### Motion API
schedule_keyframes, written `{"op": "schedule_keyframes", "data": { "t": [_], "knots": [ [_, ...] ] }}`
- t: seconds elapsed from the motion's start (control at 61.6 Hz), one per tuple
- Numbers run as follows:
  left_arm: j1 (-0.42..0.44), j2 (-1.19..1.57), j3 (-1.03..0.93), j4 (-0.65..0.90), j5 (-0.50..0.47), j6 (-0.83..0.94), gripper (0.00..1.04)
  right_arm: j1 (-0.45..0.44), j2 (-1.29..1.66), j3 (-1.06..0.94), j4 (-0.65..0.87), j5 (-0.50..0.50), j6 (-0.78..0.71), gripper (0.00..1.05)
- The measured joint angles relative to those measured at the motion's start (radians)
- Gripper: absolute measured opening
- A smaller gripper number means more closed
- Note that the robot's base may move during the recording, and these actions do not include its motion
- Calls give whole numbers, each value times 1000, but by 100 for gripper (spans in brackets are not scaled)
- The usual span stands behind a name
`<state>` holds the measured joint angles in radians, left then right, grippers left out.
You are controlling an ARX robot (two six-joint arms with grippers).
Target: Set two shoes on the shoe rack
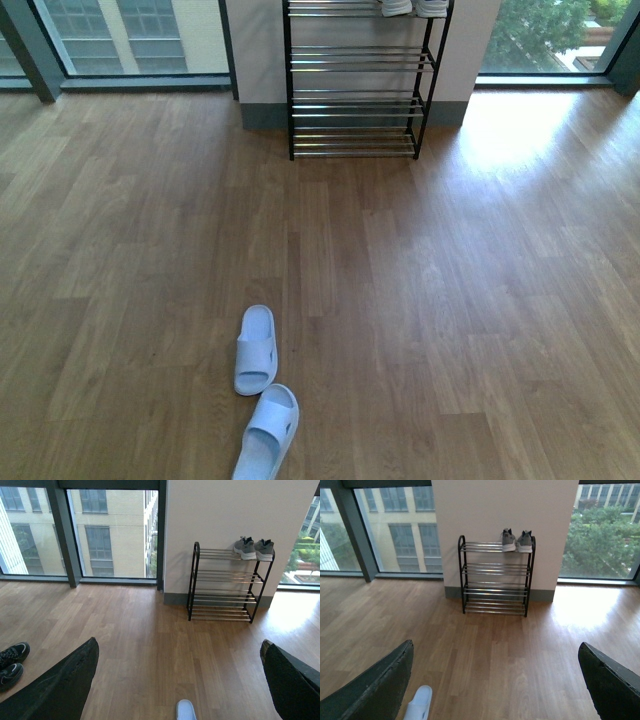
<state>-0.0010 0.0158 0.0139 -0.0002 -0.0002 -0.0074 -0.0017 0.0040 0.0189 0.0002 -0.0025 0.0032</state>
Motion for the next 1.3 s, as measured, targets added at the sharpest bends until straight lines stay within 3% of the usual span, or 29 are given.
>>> {"op": "schedule_keyframes", "data": {
  "t": [1.298],
  "knots": [
    [0, 0, 0, 0, 0, 0, 95, 0, 0, 0, 0, 3, 0, 95]
  ]
}}
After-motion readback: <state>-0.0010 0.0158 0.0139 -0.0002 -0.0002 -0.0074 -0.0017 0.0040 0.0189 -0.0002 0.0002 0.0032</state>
